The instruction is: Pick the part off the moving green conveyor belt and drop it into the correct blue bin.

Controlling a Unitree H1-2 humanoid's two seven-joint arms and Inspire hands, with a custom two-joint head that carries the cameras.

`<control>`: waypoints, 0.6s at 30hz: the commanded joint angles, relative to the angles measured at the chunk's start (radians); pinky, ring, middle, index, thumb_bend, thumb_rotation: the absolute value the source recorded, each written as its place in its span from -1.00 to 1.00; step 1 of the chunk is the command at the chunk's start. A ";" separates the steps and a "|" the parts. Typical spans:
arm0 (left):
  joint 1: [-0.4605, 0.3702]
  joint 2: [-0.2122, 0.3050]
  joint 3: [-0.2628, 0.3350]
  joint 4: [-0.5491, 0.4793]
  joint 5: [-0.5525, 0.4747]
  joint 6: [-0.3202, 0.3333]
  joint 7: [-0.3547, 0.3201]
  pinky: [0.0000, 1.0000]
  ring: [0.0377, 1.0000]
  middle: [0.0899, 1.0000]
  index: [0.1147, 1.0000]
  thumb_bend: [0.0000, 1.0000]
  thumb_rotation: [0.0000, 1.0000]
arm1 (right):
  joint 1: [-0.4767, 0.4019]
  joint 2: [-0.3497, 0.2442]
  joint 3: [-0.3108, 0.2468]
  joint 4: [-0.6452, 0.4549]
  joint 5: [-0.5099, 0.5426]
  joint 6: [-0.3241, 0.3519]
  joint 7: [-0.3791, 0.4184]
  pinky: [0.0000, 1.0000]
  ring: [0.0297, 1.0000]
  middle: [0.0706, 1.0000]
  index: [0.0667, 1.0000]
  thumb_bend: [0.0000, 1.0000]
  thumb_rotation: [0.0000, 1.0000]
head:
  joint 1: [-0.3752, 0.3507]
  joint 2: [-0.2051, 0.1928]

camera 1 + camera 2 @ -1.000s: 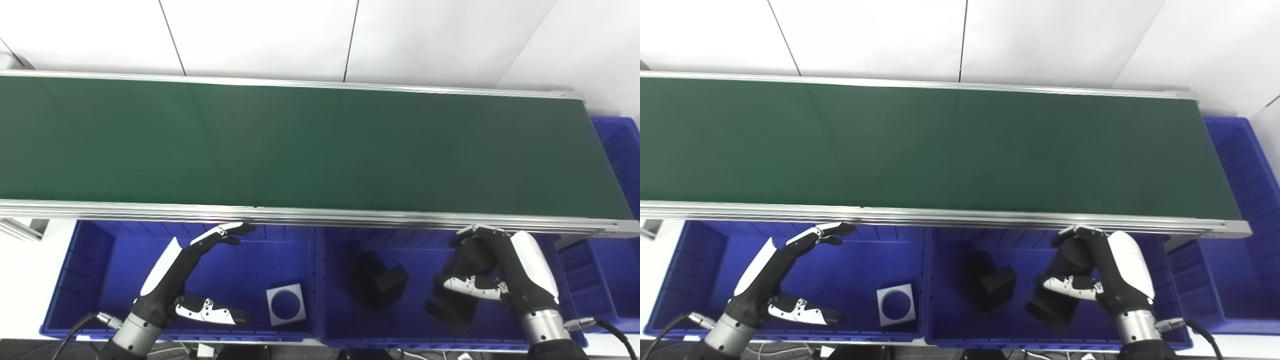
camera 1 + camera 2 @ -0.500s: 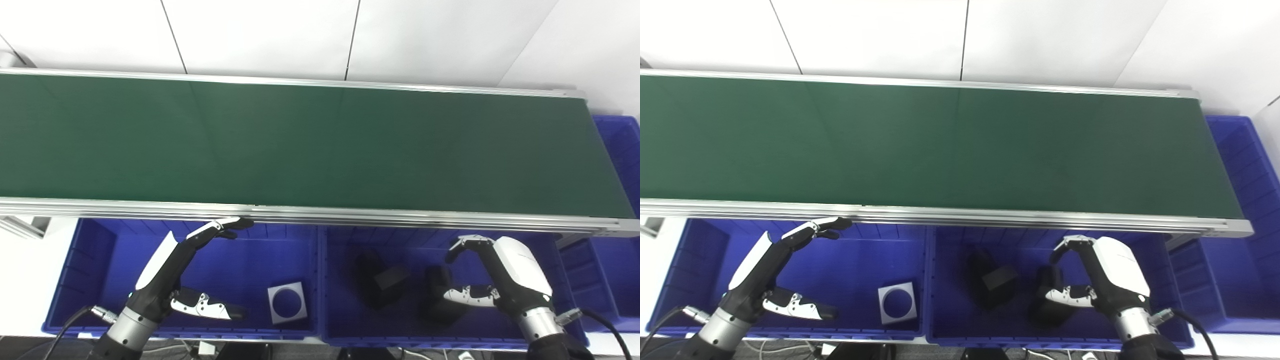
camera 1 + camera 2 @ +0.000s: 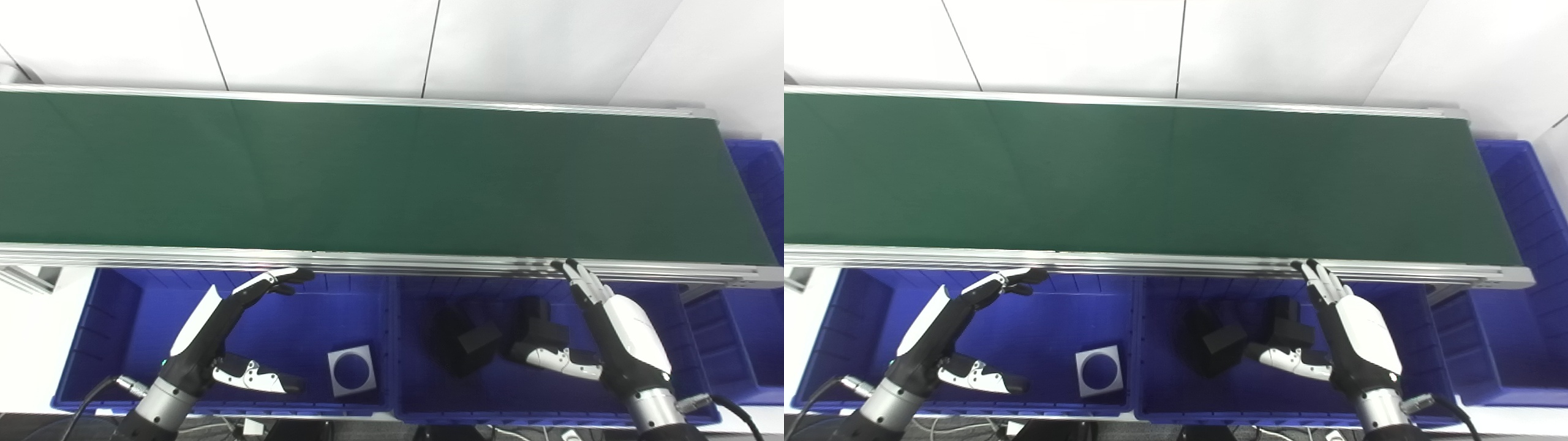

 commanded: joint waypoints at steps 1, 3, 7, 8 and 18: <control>0.002 -0.006 0.015 -0.030 -0.013 -0.024 -0.025 0.50 0.61 0.63 0.54 1.00 -0.09 | 0.024 0.003 0.009 -0.027 0.140 -0.140 -0.025 0.57 0.84 0.94 0.94 0.64 0.04 | 0.007 -0.002; -0.002 -0.018 0.021 -0.025 -0.022 -0.024 -0.036 0.49 0.61 0.63 0.55 1.00 -0.09 | 0.036 0.013 0.027 -0.013 0.283 -0.200 0.002 0.57 0.83 0.94 0.96 0.67 0.03 | 0.016 -0.003; -0.012 -0.041 0.035 -0.013 -0.043 -0.024 -0.060 0.46 0.61 0.65 0.60 0.96 -0.09 | 0.038 0.040 0.072 0.037 0.403 -0.289 0.019 0.59 0.79 0.89 0.93 0.82 -0.04 | 0.024 -0.010; -0.013 -0.046 0.038 -0.011 -0.047 -0.024 -0.067 0.46 0.60 0.66 0.61 0.96 -0.09 | 0.036 0.045 0.083 0.046 0.404 -0.296 0.020 0.60 0.78 0.88 0.93 0.86 -0.03 | 0.026 -0.011; -0.019 -0.077 0.074 -0.003 -0.067 -0.024 -0.118 0.49 0.62 0.70 0.66 0.91 -0.12 | 0.015 0.082 0.128 0.094 0.343 -0.347 -0.003 0.61 0.77 0.87 0.95 0.95 0.00 | 0.035 -0.016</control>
